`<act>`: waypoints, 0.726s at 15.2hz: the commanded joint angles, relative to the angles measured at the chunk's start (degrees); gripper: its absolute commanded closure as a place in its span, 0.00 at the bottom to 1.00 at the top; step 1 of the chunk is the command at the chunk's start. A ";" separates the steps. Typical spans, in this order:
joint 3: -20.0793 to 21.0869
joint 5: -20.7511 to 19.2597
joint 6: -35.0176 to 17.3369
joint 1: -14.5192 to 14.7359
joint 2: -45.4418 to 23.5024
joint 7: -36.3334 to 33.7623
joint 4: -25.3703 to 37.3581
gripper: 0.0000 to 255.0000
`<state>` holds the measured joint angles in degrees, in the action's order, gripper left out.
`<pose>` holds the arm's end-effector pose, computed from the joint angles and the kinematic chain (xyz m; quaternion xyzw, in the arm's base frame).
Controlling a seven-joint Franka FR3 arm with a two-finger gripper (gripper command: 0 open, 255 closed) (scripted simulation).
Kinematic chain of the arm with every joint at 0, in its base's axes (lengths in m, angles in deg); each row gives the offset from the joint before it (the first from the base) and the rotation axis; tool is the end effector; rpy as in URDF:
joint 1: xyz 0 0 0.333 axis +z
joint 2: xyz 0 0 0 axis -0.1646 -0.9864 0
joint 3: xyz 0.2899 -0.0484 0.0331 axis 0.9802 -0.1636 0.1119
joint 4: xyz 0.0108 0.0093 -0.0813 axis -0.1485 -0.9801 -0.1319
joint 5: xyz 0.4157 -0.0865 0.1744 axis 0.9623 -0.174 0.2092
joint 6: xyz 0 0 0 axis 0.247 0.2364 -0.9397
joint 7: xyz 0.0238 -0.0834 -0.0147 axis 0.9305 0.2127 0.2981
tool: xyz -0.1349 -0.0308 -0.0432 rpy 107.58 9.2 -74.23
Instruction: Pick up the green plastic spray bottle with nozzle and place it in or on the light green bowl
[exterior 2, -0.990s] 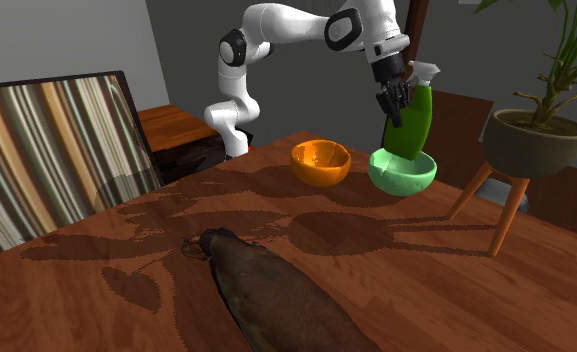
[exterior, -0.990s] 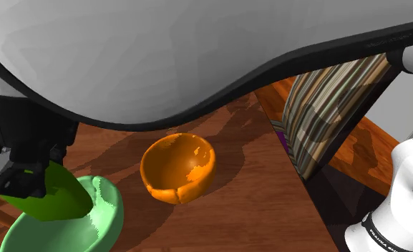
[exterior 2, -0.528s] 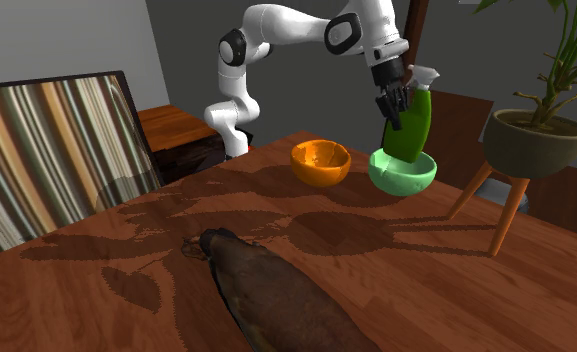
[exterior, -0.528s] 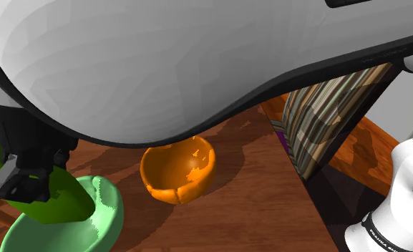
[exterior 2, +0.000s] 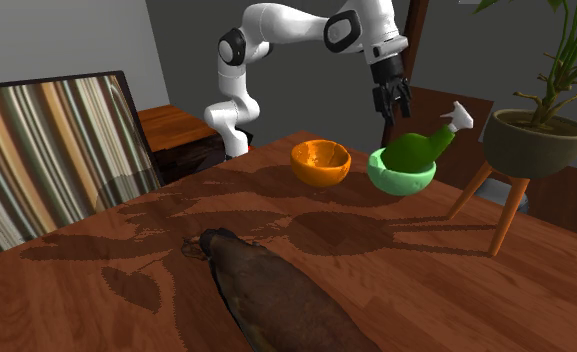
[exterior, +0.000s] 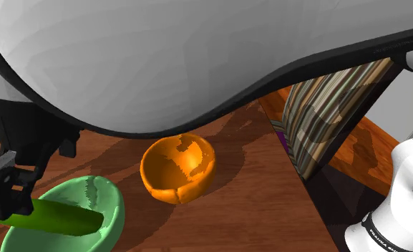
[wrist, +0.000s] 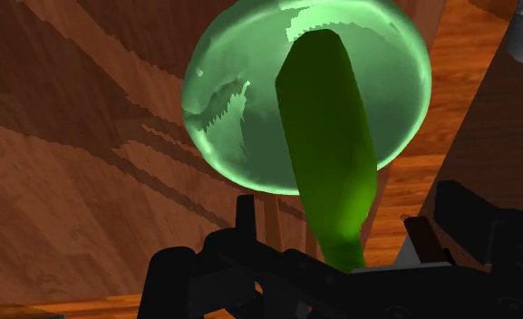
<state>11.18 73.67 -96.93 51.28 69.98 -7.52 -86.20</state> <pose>0.3968 0.6318 0.5673 -0.8689 -0.4377 -0.2068 0.1034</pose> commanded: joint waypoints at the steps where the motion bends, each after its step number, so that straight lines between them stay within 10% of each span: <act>1: 0.11 0.54 2.17 -0.17 1.29 0.33 0.97 0.00; 11: 0.21 1.10 4.79 -0.31 2.66 0.65 2.30 0.00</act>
